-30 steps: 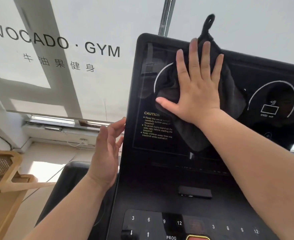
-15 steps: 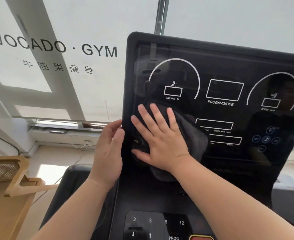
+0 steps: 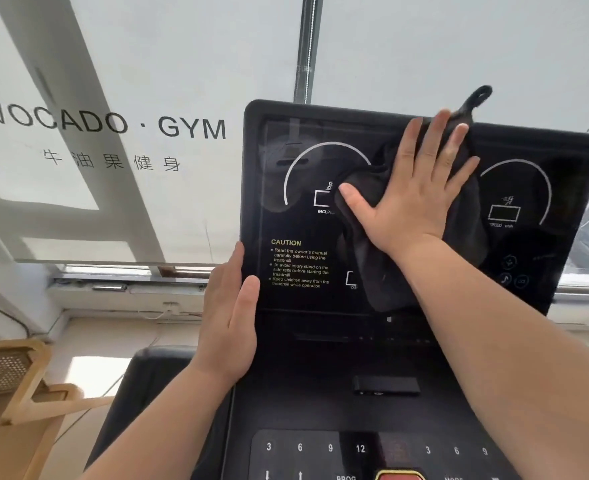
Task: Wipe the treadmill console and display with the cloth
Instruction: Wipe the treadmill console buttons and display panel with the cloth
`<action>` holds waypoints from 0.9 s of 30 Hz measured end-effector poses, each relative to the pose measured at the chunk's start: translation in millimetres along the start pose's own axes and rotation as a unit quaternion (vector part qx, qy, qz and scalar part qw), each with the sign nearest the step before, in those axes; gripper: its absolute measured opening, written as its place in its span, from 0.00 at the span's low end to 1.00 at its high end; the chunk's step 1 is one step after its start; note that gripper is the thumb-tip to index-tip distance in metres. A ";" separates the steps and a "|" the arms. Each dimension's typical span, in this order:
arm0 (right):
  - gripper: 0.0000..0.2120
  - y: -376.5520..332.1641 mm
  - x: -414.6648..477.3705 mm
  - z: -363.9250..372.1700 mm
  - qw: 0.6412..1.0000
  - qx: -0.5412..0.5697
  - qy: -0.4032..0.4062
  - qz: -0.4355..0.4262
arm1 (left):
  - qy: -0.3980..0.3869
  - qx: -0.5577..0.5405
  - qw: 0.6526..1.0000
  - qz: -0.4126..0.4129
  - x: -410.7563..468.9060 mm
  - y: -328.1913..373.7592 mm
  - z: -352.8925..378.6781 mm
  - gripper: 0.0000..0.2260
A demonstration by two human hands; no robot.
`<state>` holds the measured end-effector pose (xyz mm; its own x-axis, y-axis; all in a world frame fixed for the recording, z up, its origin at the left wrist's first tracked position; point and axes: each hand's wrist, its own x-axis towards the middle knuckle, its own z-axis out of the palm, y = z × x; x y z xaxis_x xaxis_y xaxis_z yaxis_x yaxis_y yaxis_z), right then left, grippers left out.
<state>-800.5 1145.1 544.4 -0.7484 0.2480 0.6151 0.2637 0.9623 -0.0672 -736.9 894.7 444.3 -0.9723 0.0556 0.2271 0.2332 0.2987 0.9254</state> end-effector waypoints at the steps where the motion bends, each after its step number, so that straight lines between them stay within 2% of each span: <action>1: 0.56 -9.8 1.3 -0.5 1.000 0.000 0.001 -0.011 | 0.008 -0.005 1.000 -0.001 0.3 -1.0 0.6 0.32; 7: 0.50 -45.1 -48.5 24.0 0.981 0.002 -0.004 -0.192 | 0.045 0.020 0.999 0.013 -1.7 1.2 9.8 0.30; 11: 0.47 -8.5 -103.7 49.9 0.954 -0.008 -0.002 -0.299 | 0.063 0.051 0.996 0.024 -1.2 1.5 13.3 0.30; 14: 0.44 39.7 -119.3 57.2 0.946 -0.031 0.007 -0.323 | 0.066 0.059 0.996 0.015 -0.1 3.7 14.3 0.32; 18: 0.47 88.3 -98.5 46.2 0.964 -0.046 0.009 -0.260 | 0.051 0.058 0.997 -0.001 0.7 9.1 13.2 0.32; 21: 0.50 96.4 -51.3 25.5 0.991 -0.035 0.003 -0.126 | 0.028 0.054 0.998 -0.008 1.0 12.8 8.5 0.30; 24: 0.52 76.6 0.0 0.7 1.000 -0.024 -0.001 -0.018 | 0.017 0.055 0.998 -0.015 3.1 14.8 2.8 0.29; 27: 0.51 42.9 19.6 -9.6 1.000 -0.002 0.006 -0.016 | 0.023 0.061 0.998 -0.021 4.1 17.1 -0.8 0.23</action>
<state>-798.0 1190.1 561.1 -0.7487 0.2158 0.6268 0.2418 0.9693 -0.0448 -736.9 899.3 461.3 -0.9789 -0.0030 0.2044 0.1849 0.4138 0.8914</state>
